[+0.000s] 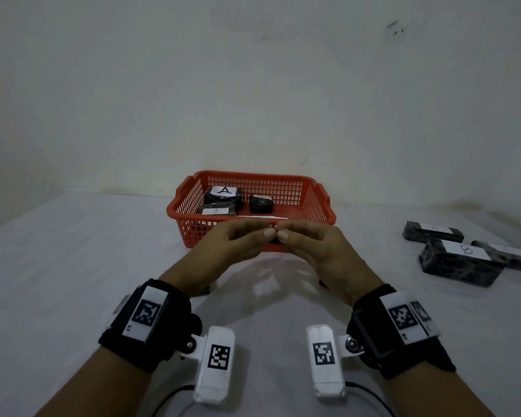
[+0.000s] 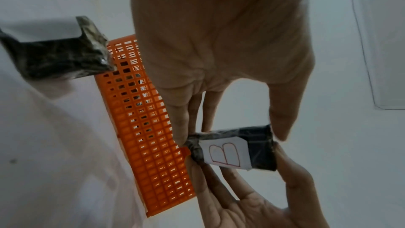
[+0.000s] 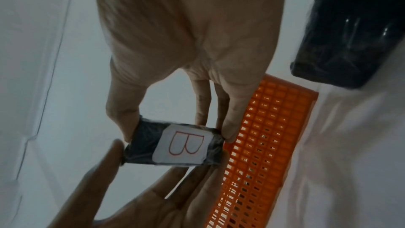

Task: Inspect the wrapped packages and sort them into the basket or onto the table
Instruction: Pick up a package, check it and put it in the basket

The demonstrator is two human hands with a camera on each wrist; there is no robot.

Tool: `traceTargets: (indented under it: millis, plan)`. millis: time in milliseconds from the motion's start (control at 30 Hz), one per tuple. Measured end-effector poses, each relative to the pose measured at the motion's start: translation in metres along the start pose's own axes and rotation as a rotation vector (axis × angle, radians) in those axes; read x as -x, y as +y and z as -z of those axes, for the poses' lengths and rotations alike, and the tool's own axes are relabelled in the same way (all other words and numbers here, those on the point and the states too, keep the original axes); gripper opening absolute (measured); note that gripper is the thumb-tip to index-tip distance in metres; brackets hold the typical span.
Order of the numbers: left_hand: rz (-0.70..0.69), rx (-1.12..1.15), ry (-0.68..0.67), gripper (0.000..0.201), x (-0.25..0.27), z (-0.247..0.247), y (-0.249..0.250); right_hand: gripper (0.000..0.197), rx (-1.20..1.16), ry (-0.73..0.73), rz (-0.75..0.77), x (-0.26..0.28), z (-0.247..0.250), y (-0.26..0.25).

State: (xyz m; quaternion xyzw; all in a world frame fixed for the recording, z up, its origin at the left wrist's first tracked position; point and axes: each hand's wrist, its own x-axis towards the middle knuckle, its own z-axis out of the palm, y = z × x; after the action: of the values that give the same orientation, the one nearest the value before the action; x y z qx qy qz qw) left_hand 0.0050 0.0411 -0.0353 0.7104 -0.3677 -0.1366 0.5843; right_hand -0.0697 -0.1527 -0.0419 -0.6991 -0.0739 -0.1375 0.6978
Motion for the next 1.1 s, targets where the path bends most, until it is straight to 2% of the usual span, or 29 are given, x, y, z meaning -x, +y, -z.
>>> traceTargets:
  millis: [67, 167, 333, 433, 600, 700, 800, 900, 1000, 1100]
  plan:
    - [-0.015, -0.023, 0.013, 0.033, 0.0005, 0.0001, 0.0034, 0.043, 0.03, -0.005, -0.019, -0.0015, -0.0004, 0.0011]
    - [-0.024, -0.006, 0.091, 0.027, -0.0009, 0.0028, 0.0022, 0.038, -0.009, -0.054, -0.074, -0.0027, -0.0006, 0.0005]
    - [-0.038, -0.011, 0.072, 0.037, 0.0015, 0.0009, 0.004, 0.029, 0.012, -0.054, -0.037, -0.0013, 0.0002, -0.0007]
    - [-0.014, -0.019, -0.005, 0.039, 0.0028, -0.0005, 0.0056, 0.035, 0.032, -0.01, 0.022, -0.0013, 0.0047, -0.0017]
    - [-0.017, -0.008, 0.059, 0.04, 0.0029, 0.0023, 0.0081, 0.046, 0.043, -0.047, -0.006, -0.0036, 0.0053, 0.0012]
    - [0.013, -0.015, 0.019, 0.057, 0.0037, 0.0062, 0.0069, 0.057, 0.063, -0.029, -0.008, -0.0042, 0.0064, -0.0005]
    - [0.02, -0.015, 0.083, 0.079, 0.0026, 0.0065, 0.0066, 0.062, -0.022, -0.035, -0.042, -0.0046, 0.0062, -0.0009]
    - [0.017, 0.036, 0.07, 0.091, 0.0006, 0.0049, 0.0042, 0.054, -0.087, 0.029, -0.129, -0.0059, 0.003, -0.0038]
    - [0.005, 0.014, -0.005, 0.096, 0.0012, 0.0024, 0.0035, 0.036, 0.078, 0.098, -0.105, -0.0047, 0.004, -0.0036]
    - [-0.054, 0.036, 0.024, 0.085, 0.0006, -0.0018, 0.0057, 0.035, 0.141, 0.147, -0.053, -0.0025, 0.0052, -0.0017]
